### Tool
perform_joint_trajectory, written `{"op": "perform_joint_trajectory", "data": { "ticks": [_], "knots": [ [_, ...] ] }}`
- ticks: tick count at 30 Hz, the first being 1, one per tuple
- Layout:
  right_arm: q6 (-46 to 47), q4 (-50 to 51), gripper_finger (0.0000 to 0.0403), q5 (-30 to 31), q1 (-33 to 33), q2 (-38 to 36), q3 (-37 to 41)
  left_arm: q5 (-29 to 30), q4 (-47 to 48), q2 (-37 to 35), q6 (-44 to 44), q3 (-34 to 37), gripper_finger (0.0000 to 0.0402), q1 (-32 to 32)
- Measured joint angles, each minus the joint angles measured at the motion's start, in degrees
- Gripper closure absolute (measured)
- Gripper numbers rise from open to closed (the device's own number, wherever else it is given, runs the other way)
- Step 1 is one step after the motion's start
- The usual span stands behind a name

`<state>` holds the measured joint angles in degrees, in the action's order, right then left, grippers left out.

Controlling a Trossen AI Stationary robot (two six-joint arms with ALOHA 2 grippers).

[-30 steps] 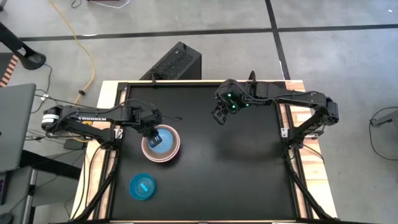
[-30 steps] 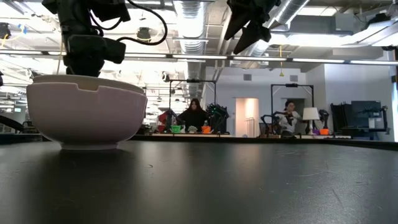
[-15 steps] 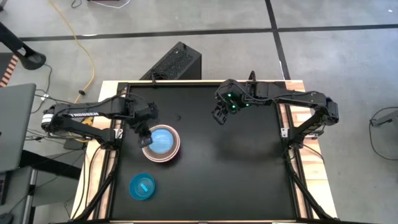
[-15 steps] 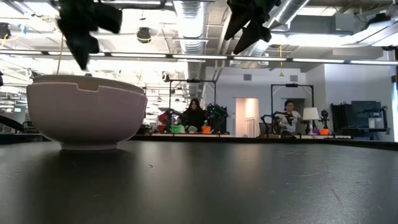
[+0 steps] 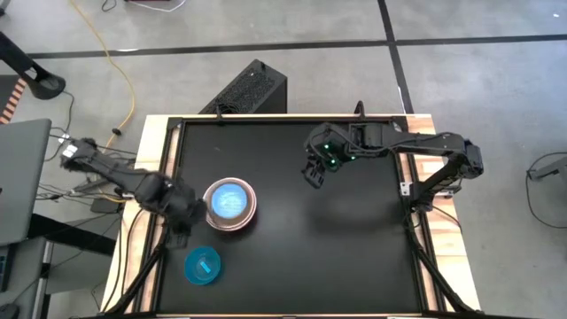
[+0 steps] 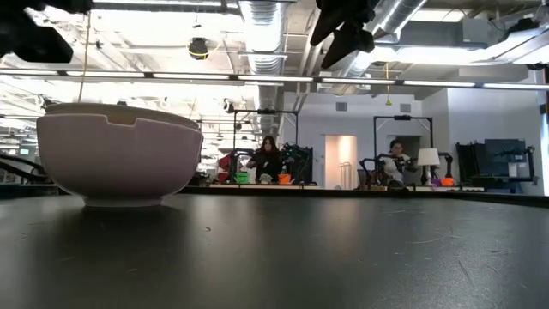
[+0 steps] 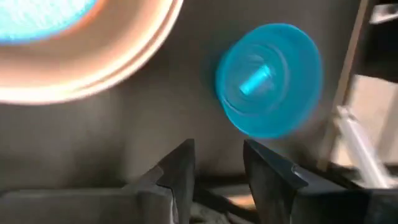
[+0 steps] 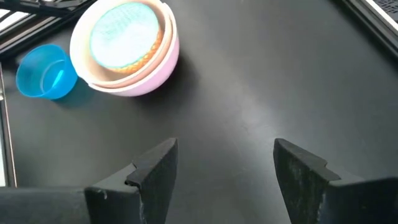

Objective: Nest bowls inside each other
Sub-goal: Stack the blue bowl on top of the blue patterned bowl

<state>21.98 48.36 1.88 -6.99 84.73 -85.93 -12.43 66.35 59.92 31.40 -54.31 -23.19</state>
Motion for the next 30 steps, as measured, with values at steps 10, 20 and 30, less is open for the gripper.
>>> {"op": "perform_joint_trajectory", "data": {
  "ticks": [10,20,30],
  "knots": [
    [-1.24,0.26,0.0145,0.01,-0.67,0.0,0.0,6.41,-23.26,-0.67,13.25,15.05,0.0278,-15.84],
    [-2.43,0.58,0.0145,0.01,-0.81,0.0,0.0,12.36,-32.04,-0.67,24.34,21.76,0.028,-20.12],
    [-2.48,0.61,0.0145,0.01,-1.02,0.0,0.0,14.04,-36.84,6.1,26.0,23.81,0.0305,-21.87]
  ]
}}
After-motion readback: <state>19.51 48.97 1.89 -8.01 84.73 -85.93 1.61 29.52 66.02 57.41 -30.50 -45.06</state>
